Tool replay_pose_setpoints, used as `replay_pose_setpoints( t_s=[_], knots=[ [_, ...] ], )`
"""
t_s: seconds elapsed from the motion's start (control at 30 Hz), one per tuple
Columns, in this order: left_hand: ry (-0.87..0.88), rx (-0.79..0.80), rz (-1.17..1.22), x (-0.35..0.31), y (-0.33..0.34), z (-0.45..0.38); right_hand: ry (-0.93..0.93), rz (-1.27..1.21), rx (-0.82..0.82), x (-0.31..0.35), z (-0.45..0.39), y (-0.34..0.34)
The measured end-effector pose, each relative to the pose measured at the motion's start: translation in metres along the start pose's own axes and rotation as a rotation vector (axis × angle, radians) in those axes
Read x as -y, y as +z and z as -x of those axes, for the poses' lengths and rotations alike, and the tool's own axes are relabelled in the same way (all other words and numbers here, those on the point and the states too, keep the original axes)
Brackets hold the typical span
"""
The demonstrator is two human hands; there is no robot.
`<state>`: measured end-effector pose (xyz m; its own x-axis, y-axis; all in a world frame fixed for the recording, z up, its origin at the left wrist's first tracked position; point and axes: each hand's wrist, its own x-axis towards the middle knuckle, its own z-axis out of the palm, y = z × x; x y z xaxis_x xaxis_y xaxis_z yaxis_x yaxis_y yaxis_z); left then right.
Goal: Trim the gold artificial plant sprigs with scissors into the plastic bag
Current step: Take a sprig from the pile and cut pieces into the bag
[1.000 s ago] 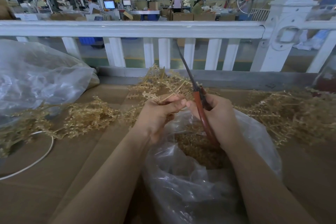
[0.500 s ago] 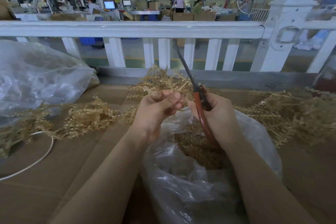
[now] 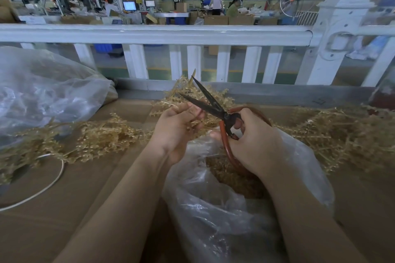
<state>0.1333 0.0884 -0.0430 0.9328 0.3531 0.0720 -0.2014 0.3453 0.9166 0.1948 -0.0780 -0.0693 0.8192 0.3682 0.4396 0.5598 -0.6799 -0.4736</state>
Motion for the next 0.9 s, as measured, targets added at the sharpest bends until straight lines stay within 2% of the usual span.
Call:
replay_pose_setpoints(
  t_s=[0.47,0.9],
  knots=[
    [-0.08,-0.09,0.111,0.0,-0.0002,-0.0023,-0.014,0.068,-0.004,0.0007,-0.0027,0.0024],
    [-0.026,-0.099,-0.004,-0.0027,0.0005,-0.0003,0.031,0.088,-0.032,-0.0005,-0.0017,0.0011]
  ],
)
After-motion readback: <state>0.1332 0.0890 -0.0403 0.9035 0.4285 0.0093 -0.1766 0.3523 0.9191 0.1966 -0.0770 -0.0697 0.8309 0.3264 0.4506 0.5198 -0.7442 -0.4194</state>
